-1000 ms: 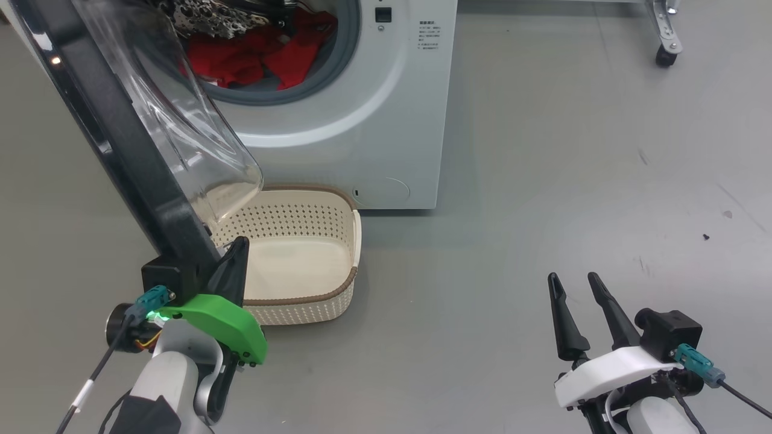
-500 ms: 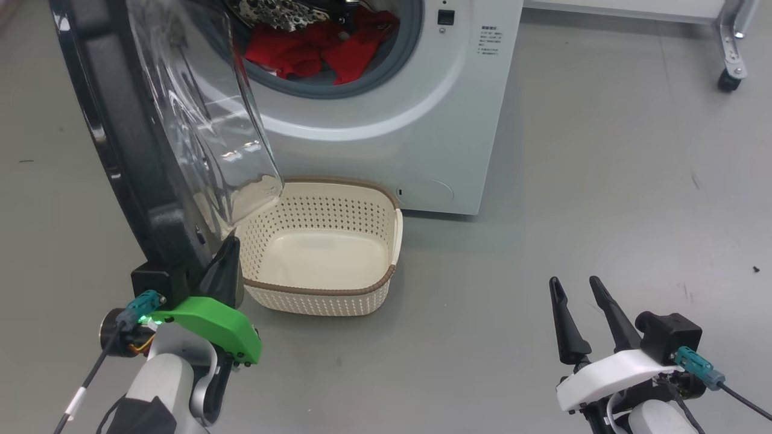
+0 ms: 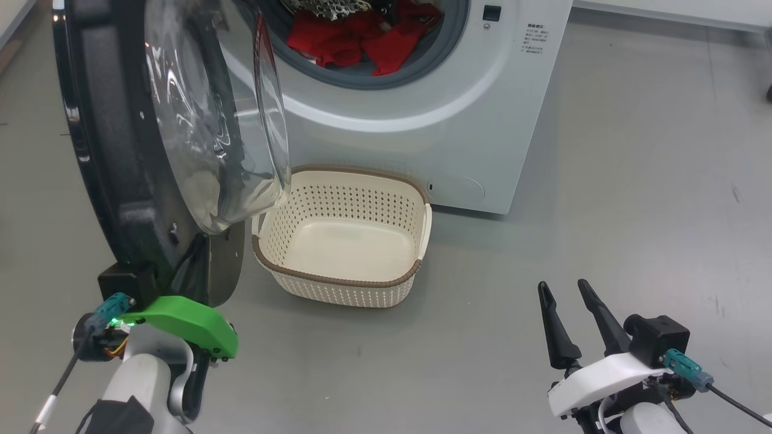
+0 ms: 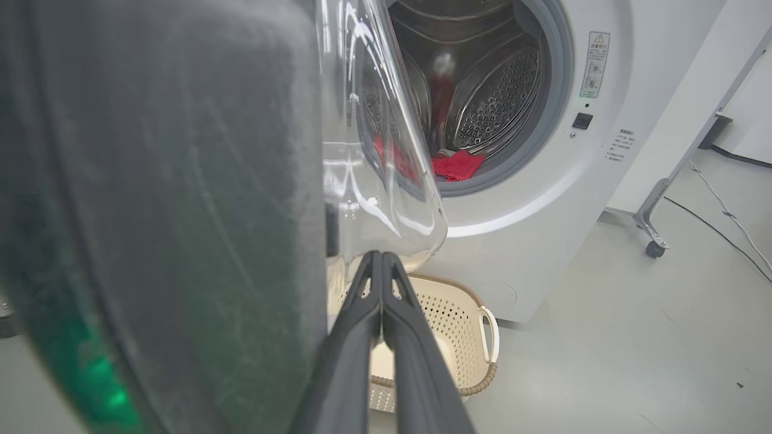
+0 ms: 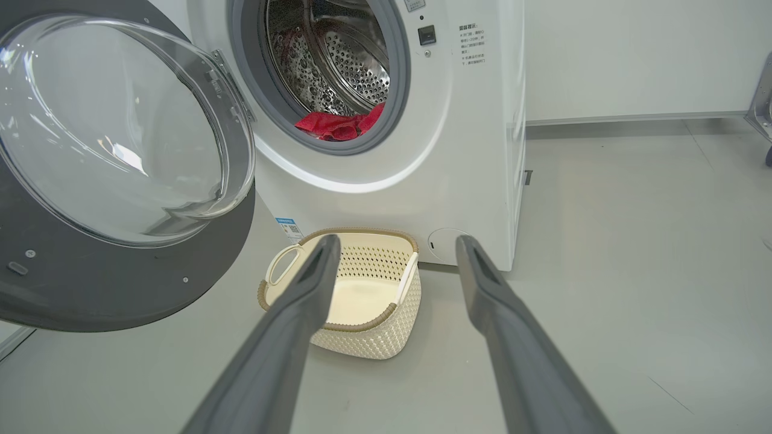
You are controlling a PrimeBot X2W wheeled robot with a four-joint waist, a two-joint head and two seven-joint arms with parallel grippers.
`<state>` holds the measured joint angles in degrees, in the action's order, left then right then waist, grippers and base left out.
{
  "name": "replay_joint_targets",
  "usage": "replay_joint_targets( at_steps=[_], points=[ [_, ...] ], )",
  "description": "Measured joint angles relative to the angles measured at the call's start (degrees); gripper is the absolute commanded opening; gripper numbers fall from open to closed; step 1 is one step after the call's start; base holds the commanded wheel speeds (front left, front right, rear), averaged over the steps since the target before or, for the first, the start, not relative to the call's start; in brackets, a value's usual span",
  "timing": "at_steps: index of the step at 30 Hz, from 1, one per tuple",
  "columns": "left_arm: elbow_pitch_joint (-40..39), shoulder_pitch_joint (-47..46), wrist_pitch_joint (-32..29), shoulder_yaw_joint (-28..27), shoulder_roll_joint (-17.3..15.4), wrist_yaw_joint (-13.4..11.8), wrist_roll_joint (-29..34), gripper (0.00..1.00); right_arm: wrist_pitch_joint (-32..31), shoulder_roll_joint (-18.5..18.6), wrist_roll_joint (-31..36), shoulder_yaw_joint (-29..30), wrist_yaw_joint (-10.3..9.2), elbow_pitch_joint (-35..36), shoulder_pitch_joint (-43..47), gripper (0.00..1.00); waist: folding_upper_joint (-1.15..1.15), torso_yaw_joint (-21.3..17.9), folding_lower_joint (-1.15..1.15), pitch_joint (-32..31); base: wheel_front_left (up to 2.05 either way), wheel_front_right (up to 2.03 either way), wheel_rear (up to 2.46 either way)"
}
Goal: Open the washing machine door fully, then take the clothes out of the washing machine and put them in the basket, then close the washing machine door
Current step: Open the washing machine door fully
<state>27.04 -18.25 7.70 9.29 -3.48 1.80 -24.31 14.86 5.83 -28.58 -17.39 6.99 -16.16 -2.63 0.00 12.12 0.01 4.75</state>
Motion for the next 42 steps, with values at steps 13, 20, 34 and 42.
replay_joint_targets(
  at_steps=[13,20,34,42],
  points=[
    [-1.4,0.1,1.6,-5.5,-2.7,-1.6,-2.8,0.00,0.0,0.7,0.1,-0.9,0.00,0.1,-0.3,1.00,0.00,0.6,0.00,3.2,0.00,0.00,0.00],
    [-2.2,0.1,2.0,-8.3,-4.1,-2.6,-3.9,0.00,0.0,1.5,0.1,-1.1,0.00,0.4,-0.9,1.00,0.00,0.9,0.00,5.4,0.00,0.00,0.00],
    [-3.6,0.0,2.5,-14.3,-8.0,-3.6,-6.6,0.00,-0.5,3.8,1.0,-1.5,0.00,1.5,-3.7,1.00,0.00,0.9,0.00,11.0,0.00,0.00,0.00],
    [-3.8,-1.7,2.5,-17.2,-9.6,-4.0,-8.8,0.00,-1.3,5.3,1.2,-1.5,0.00,2.5,-4.7,1.00,0.00,1.1,0.00,14.7,0.00,0.00,0.00]
  ],
)
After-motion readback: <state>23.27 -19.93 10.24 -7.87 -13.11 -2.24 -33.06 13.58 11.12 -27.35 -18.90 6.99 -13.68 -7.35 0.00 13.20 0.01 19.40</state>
